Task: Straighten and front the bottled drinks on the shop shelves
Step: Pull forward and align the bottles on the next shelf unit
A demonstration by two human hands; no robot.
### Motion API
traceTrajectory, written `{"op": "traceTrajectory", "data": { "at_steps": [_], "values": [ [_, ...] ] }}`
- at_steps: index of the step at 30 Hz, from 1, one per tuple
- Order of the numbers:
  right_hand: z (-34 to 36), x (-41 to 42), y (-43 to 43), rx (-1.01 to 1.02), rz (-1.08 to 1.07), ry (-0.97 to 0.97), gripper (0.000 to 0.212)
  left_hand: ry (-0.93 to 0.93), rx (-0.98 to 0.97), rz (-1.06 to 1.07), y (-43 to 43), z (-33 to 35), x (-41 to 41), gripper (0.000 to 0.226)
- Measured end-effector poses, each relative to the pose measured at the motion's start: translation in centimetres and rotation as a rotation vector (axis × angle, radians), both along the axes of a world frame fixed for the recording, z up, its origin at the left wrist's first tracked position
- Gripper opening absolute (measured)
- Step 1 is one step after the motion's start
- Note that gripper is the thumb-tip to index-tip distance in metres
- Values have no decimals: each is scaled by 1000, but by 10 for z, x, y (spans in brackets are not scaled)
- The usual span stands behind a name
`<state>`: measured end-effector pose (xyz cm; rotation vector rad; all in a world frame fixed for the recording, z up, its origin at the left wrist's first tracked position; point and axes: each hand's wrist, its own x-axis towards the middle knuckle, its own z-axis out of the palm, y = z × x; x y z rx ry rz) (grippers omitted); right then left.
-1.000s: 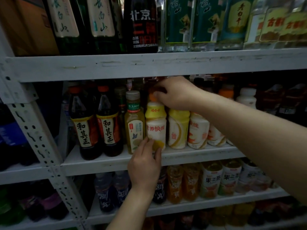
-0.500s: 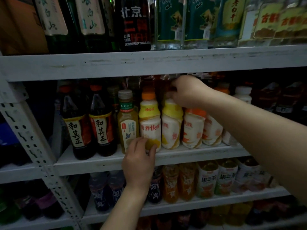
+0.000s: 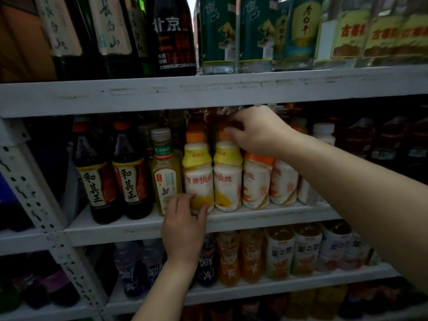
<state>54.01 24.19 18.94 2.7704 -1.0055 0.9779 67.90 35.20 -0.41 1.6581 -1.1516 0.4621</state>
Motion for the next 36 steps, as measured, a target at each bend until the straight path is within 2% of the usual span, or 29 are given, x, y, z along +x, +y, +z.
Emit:
{"op": "traceTrajectory", "data": {
  "at_steps": [2,4,7,10,12,15,18,22,24,26,28,31,33,36],
  "values": [
    [-7,-12,-2,-264,-216,-68,37,21,9,12,0,-1,-1,38],
    [-13,-22,-4,-374,-406,31,46,32,15,35,0,-2,-1,42],
    [-13,-30,-14,-208,-450,116,51,51,30,75,-2,-3,-3,50],
    [-7,-36,-23,-30,-269,89,35,37,30,84,-3,-4,-4,51],
    [-3,-40,-26,-31,-200,169,28,-66,7,112,-3,-5,-7,48],
    [3,-48,-33,24,-153,265,30,-245,-49,135,-4,-1,-19,41],
    [6,-54,-32,158,-61,234,31,-223,-52,77,-9,21,-35,44],
    [3,-51,-31,157,-17,215,33,-205,-49,6,-20,73,-46,56],
    [2,-51,-31,179,-3,163,33,-135,22,-34,-28,102,-45,64],
    [-1,-56,-33,133,-29,65,32,-35,142,-83,-40,128,-42,66],
    [-3,-66,-34,-19,-145,-51,32,47,269,-123,-50,145,-41,65],
    [-8,-79,-29,-145,-406,-10,37,164,380,-164,-58,159,-40,57],
    [-13,-82,-31,-89,-472,64,44,145,394,-158,-59,158,-40,43],
    [-15,-86,-41,123,-397,37,41,119,356,-142,-59,153,-41,32]
  ]
}}
